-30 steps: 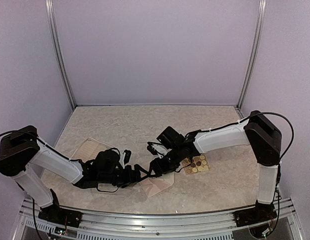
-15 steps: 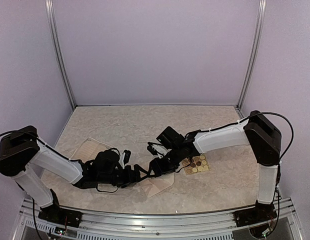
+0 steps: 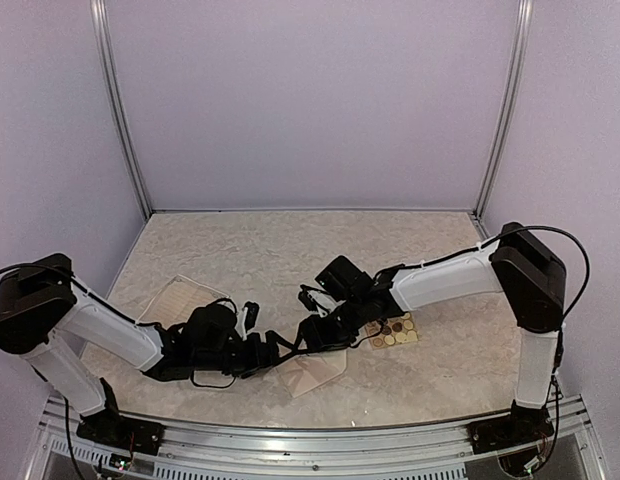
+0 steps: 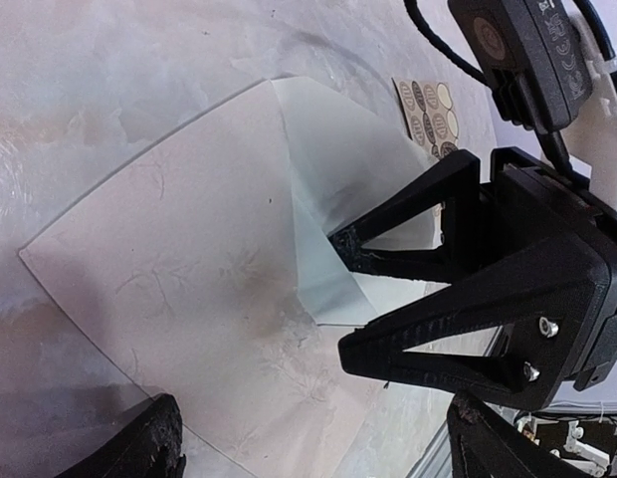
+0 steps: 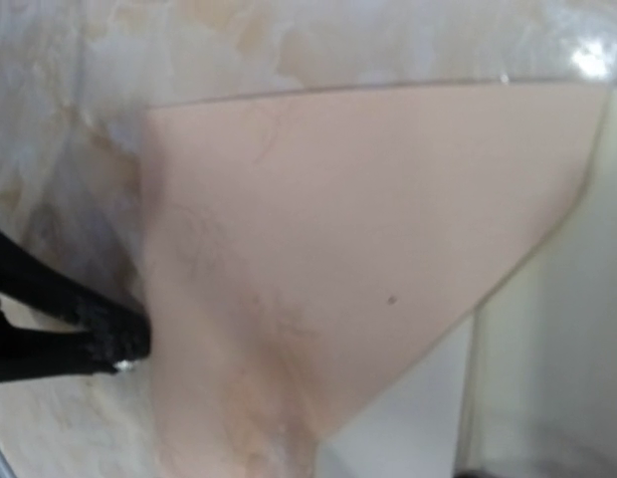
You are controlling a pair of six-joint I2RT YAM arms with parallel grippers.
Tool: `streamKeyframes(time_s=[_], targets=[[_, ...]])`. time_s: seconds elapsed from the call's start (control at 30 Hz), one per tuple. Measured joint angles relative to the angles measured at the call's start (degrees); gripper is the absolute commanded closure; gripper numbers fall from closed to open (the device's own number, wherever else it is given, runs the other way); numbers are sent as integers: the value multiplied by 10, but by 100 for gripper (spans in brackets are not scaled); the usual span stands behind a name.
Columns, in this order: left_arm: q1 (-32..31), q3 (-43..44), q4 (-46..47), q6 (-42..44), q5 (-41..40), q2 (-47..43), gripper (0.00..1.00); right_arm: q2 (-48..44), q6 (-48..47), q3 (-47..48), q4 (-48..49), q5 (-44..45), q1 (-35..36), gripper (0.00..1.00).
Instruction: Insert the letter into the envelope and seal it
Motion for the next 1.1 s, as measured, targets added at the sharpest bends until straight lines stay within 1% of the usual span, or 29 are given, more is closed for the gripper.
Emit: streamKeyframes(time_s=[0.17, 0.27, 0.37, 0.5, 0.63, 0.77, 0.93, 1.1], targets=[[-3, -1, -13, 3, -7, -8, 11, -21, 9, -18, 0, 17, 3, 29], [0, 0, -66, 17, -25, -46, 8, -52, 9, -28, -9, 39, 3, 24], [15, 6, -138, 41, -49, -110, 6, -98, 4, -39, -10, 59, 2, 22], [80, 17, -213, 82, -64, -188, 6, -140, -9, -41, -4, 80, -2, 22], [177, 22, -266, 132, -64, -217, 6, -136, -22, -35, 4, 90, -3, 23], [261, 22, -292, 175, -57, -217, 6, -105, -32, -4, 15, 94, -4, 23], [337, 22, -289, 228, -37, -201, 6, -61, -40, 44, 39, 93, -5, 24], [353, 22, -271, 261, -25, -158, 7, -40, -43, 63, 59, 89, -5, 25]])
